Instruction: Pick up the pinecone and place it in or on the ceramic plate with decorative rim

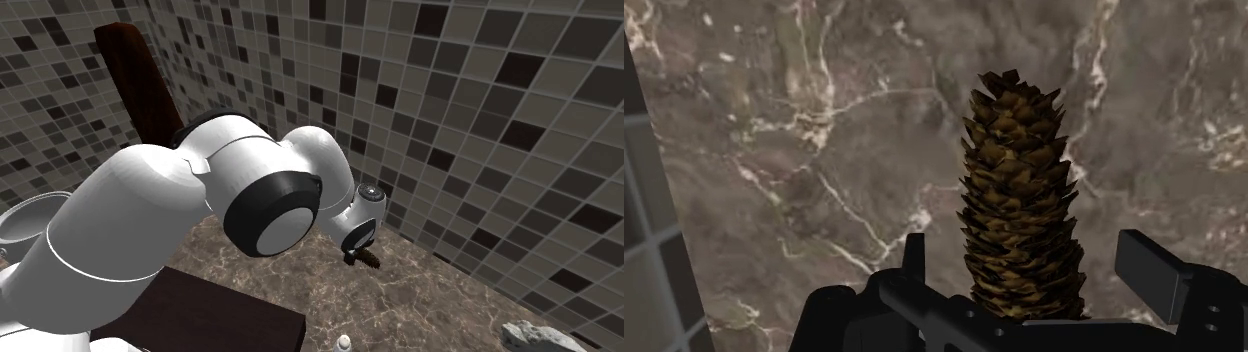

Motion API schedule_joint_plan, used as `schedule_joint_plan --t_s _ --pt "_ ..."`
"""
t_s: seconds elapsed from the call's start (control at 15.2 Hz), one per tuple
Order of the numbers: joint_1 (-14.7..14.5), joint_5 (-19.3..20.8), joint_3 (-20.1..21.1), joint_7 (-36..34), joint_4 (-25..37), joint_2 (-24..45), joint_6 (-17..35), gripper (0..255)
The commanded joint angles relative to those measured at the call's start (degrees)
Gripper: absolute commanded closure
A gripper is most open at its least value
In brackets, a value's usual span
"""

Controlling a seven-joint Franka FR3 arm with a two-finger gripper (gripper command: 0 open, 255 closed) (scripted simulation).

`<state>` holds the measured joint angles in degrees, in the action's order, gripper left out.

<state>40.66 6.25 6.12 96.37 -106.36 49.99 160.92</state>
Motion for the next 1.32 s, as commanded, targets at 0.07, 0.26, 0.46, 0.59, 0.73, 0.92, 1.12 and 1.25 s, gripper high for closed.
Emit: schedule_joint_plan --t_s 0.07,0.26,0.46,0.59,0.73,0.92,1.12,1.25 --pt "-0.01 0.0 -0.01 0.0 0.05 0.07 0.03 0" --pt "-0.01 0.0 -0.01 0.0 0.05 0.07 0.03 255" --pt "-0.01 0.0 -0.01 0.0 0.06 0.07 0.03 255" --pt "0.02 0.01 -0.01 0.02 0.03 0.09 0.06 255" --pt "0.01 0.01 -0.01 0.02 -0.02 0.07 0.11 255" --pt "0.07 -0.04 0.08 0.01 -0.37 -0.68 -0.31 255" --pt "0.31 -0.18 0.37 0.06 -1.54 -2.93 -1.39 255" --pt "0.48 -0.3 0.57 0.1 -2.26 -4.4 -2.15 255"
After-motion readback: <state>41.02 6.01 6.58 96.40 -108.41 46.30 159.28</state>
